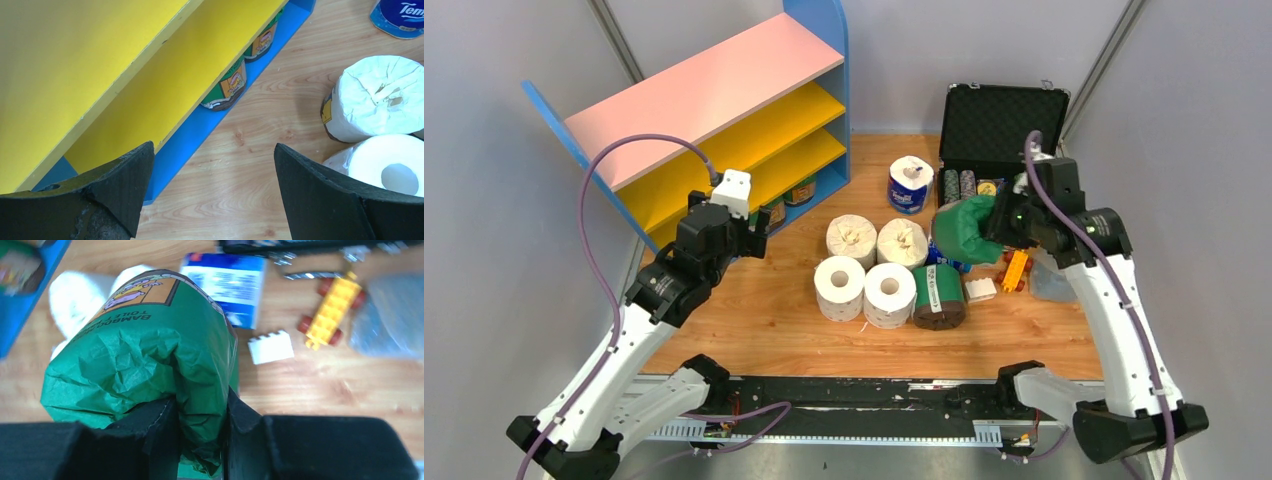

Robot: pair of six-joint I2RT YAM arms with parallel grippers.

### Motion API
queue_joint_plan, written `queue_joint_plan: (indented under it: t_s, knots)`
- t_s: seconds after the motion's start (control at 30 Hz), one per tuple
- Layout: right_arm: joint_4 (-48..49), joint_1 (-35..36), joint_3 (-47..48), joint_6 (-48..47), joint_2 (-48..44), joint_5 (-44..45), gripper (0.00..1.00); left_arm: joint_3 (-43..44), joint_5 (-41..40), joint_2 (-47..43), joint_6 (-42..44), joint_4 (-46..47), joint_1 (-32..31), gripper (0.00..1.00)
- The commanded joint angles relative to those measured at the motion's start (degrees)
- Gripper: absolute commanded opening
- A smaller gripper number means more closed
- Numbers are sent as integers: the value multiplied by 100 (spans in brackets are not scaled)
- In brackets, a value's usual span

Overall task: Place and organize the paper towels onto the shelf
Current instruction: Pick up the paper towel from the center of the board, then place the paper towel at the center of the board.

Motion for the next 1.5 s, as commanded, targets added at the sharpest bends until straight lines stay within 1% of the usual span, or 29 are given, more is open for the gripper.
queue_joint_plan:
  t_s: [0.0, 0.07, 0.13, 0.27, 0.4, 0.5, 0.63, 0.83, 0.87, 0.93, 1.07, 1.3, 1.47]
  knots:
    - [715, 1336, 570, -1032, 466, -343, 5, -28, 112, -25, -12, 209, 82, 96]
    - [1010, 2167, 750, -1475, 823, -197, 7, -26, 89, -62, -28, 209, 107, 96]
    - [1275, 2755, 995, -1981, 1272, -238, 9, -31, 15, -120, -53, 220, 134, 96]
    - [1499, 3590, 1596, -3141, 2268, -514, 8, -28, -208, -287, -132, 263, 222, 96]
    - [1523, 4281, 2387, -3923, 3243, -546, 6, -56, -688, -534, -240, 297, 344, 96]
    - [1568, 4583, 2797, -4411, 3931, -758, 5, -134, -1076, -821, -328, 365, 504, 97]
    - [1624, 4835, 3261, -4883, 4654, -749, 6, -183, -1153, -1052, -422, 427, 742, 97]
    - [1777, 4896, 3611, -5215, 5402, -1169, 6, -248, -1369, -1324, -564, 473, 1029, 97]
    - [1803, 4895, 3659, -5243, 5488, -1230, 5, -263, -1385, -1335, -571, 482, 1051, 97]
    - [1821, 4905, 3799, -5235, 5607, -1298, 1, -272, -1412, -1372, -588, 504, 1073, 97]
    - [1851, 4932, 3762, -5262, 5455, -1309, 1, -299, -1405, -1389, -584, 551, 1103, 97]
    - [1865, 4774, 2425, -5136, 4613, -204, 0, -302, -1205, -1329, -576, 582, 1122, 97]
    - [1872, 4432, 1839, -5008, 4010, -75, 0, -301, -1138, -1316, -585, 587, 1123, 97]
